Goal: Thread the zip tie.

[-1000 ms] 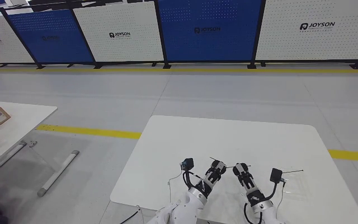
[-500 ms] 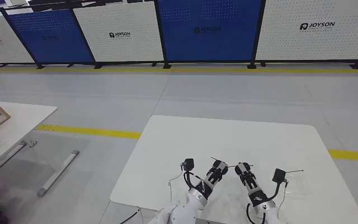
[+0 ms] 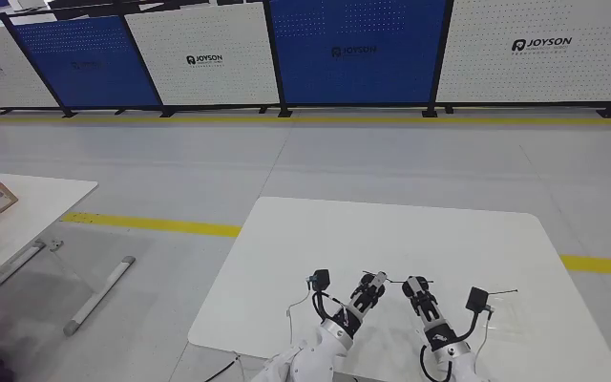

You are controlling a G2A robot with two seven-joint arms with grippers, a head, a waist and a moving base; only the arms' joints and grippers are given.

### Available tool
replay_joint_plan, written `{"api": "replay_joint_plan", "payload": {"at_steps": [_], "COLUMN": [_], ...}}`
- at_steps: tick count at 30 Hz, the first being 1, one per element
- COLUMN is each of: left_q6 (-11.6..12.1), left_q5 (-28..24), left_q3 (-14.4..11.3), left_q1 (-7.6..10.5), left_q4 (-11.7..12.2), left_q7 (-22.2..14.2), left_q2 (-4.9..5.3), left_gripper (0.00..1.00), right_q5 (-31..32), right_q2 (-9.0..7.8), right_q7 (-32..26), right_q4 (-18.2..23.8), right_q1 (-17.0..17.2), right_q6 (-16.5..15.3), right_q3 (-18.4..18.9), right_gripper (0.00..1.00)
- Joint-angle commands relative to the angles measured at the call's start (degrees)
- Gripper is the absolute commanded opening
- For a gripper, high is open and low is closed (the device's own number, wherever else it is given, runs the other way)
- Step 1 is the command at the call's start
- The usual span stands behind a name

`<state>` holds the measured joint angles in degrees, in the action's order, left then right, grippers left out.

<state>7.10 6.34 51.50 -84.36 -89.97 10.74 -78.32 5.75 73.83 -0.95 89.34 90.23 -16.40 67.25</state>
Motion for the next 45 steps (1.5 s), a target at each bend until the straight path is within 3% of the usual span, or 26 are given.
{"api": "replay_joint_plan", "payload": {"at_steps": [1,11,15,22,29,45], "left_q6": [-0.12,-1.34,-2.05,-3.32,-3.74,-2.86], "left_q5": [0.30,3.97,3.89,3.56,3.38,5.16], "left_q3": [0.03,-1.39,-1.90,-2.12,-2.02,-2.11], "left_q1": [-0.01,0.34,0.65,1.30,1.48,1.29], "left_q4": [0.00,0.40,0.52,0.86,1.31,1.47], "left_q7": [0.08,0.68,0.53,1.09,1.19,0.23], "left_q2": [-0.01,-0.28,-0.48,-0.83,-1.00,-1.07], "left_gripper": [0.30,0.22,0.24,0.18,0.00,0.00], "right_q5": [0.16,1.53,2.17,3.21,3.72,4.76], "right_q2": [0.05,0.29,0.36,0.42,0.48,0.68], "right_q7": [0.13,0.50,0.74,0.81,0.88,-0.39], "right_q4": [-0.02,0.32,0.53,0.79,1.03,1.45], "right_q1": [-0.02,-0.07,0.10,0.41,0.75,0.57], "right_q6": [0.11,0.78,0.85,0.74,0.74,1.84], "right_q3": [0.01,-0.24,-0.26,-0.09,0.23,0.11], "right_gripper": [0.00,0.00,0.00,0.00,0.00,0.00]}}
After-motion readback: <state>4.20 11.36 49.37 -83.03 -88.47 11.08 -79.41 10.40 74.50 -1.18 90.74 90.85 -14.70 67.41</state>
